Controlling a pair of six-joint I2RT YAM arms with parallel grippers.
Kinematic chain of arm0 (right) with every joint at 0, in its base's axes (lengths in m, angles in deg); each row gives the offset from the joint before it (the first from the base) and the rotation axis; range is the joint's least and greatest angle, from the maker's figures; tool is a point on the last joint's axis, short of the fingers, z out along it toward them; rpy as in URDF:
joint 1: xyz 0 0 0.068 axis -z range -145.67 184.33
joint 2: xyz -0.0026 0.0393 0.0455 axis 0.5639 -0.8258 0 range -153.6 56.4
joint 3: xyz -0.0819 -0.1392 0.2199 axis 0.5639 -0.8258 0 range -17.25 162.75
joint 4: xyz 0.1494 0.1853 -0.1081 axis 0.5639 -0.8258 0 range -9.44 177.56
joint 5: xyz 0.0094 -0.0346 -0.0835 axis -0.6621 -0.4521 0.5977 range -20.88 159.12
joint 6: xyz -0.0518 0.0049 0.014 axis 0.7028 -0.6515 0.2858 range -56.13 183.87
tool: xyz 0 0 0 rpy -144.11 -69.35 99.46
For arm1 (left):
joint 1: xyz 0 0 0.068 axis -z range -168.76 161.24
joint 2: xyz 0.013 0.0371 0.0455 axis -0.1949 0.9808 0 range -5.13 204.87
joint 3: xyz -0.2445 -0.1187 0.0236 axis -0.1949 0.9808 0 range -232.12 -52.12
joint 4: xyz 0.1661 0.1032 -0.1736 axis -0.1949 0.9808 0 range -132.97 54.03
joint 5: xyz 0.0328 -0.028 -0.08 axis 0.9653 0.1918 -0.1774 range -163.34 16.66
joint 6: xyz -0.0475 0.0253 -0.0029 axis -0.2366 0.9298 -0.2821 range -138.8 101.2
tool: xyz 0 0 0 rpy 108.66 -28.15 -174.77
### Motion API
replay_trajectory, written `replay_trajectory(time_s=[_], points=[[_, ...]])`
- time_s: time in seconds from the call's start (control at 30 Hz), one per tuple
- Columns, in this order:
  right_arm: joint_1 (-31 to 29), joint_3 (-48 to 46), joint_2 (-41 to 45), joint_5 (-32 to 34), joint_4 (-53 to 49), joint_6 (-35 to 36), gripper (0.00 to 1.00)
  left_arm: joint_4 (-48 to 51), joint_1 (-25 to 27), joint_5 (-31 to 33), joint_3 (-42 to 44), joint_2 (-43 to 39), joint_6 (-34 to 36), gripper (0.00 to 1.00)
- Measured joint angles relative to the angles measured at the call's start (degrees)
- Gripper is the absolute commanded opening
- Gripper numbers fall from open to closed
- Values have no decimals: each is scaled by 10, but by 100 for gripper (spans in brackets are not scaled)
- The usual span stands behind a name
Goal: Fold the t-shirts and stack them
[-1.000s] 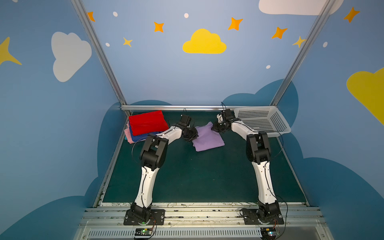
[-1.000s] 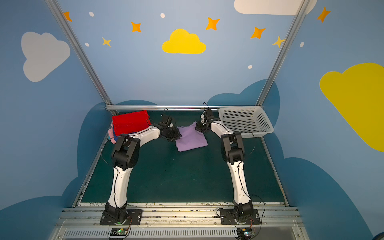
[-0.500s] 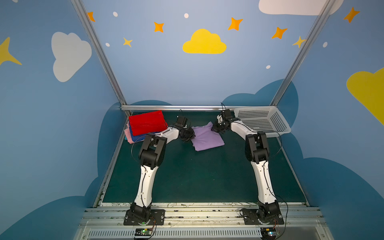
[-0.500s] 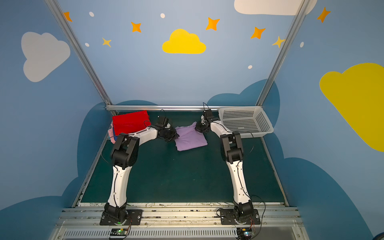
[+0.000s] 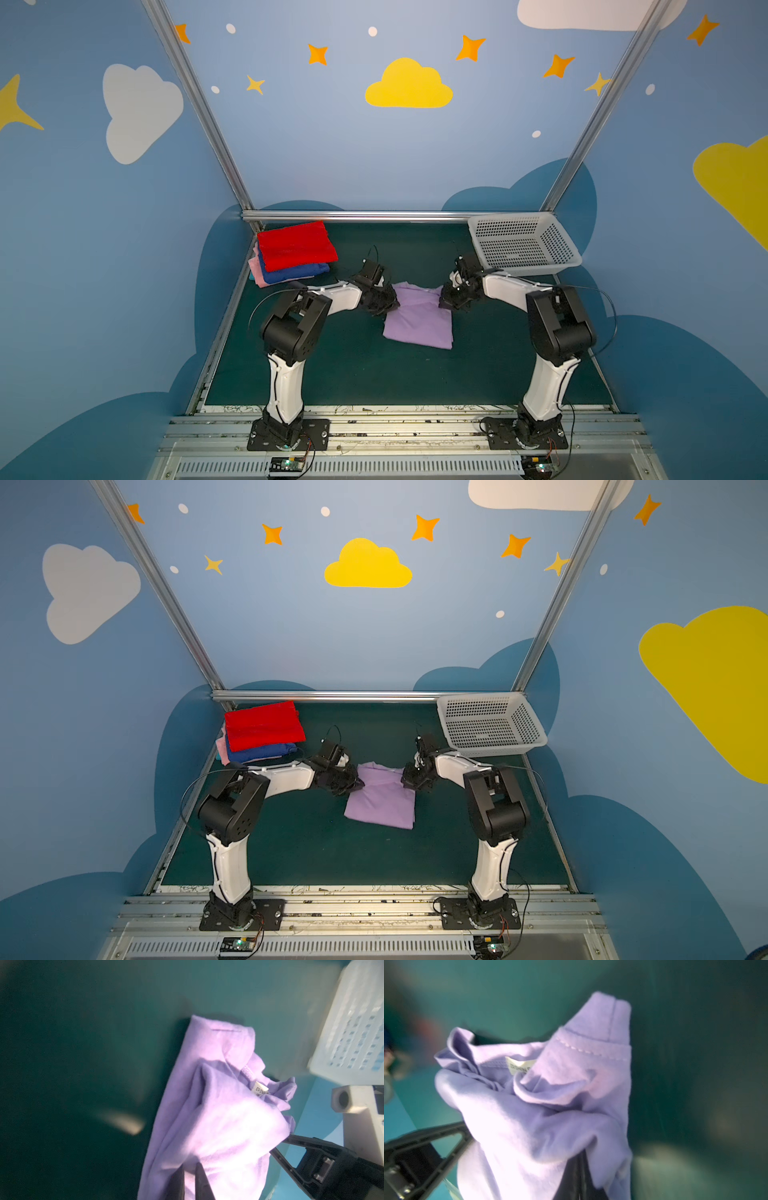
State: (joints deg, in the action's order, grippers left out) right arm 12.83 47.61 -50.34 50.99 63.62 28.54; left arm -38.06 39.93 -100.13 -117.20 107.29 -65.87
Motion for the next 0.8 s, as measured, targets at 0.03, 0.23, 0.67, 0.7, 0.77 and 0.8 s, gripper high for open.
replay_trajectory(time_s=[0.03,0.23,0.67,0.7,0.77,0.8], points=[[-1,-19,17,1,-3,1,3,7,6,0,12,-12,-1,14],[8,-56,82,2,-28,32,15,83,16,4,23,-54,3,25],[71,-44,128,-100,-22,94,57,150,-9,27,-35,-89,38,57],[72,-44,118,-107,-21,94,57,147,-14,27,-35,-80,38,57],[72,-44,96,-119,-16,93,56,138,-24,25,-35,-60,38,58],[72,-44,87,-123,-14,93,55,135,-28,24,-35,-52,38,58]])
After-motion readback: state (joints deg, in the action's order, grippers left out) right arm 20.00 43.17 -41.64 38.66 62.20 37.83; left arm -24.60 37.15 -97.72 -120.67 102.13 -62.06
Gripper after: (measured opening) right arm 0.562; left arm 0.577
